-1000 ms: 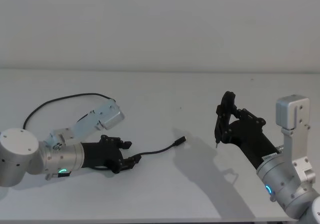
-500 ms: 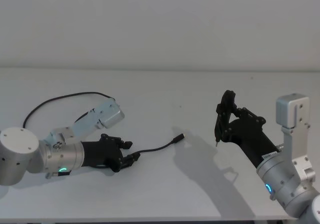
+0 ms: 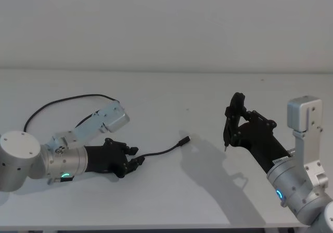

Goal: Pick up the data cable with the one hand.

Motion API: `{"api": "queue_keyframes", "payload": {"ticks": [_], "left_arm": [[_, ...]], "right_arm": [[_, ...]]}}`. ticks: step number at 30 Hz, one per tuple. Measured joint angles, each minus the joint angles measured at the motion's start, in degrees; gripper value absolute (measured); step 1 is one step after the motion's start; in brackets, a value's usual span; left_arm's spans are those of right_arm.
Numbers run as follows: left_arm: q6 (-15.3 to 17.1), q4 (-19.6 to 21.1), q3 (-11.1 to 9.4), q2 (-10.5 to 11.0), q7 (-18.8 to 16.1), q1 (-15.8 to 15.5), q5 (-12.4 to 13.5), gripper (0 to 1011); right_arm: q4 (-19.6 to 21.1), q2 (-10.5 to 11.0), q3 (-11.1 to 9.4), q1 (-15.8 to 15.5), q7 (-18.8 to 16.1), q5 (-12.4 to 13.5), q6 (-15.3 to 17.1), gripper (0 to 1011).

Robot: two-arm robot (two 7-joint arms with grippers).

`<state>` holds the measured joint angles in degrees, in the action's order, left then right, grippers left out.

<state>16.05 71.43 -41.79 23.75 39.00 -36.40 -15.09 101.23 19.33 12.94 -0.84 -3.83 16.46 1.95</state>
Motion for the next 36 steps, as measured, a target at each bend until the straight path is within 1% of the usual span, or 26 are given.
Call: {"api": "queue_keyframes", "payload": {"ticks": [23,36], "left_arm": [[-0.01,0.00,0.00,0.00,0.00,0.00,-0.02,159],[0.00,0.00,0.01,0.00,-0.01,0.00,-0.01,90]], "right_arm": [[0.00,0.00,0.00,0.00,0.00,0.00,0.00,275],[0.00,0.00,0.00,0.00,0.00,0.00,0.00,275]]}}
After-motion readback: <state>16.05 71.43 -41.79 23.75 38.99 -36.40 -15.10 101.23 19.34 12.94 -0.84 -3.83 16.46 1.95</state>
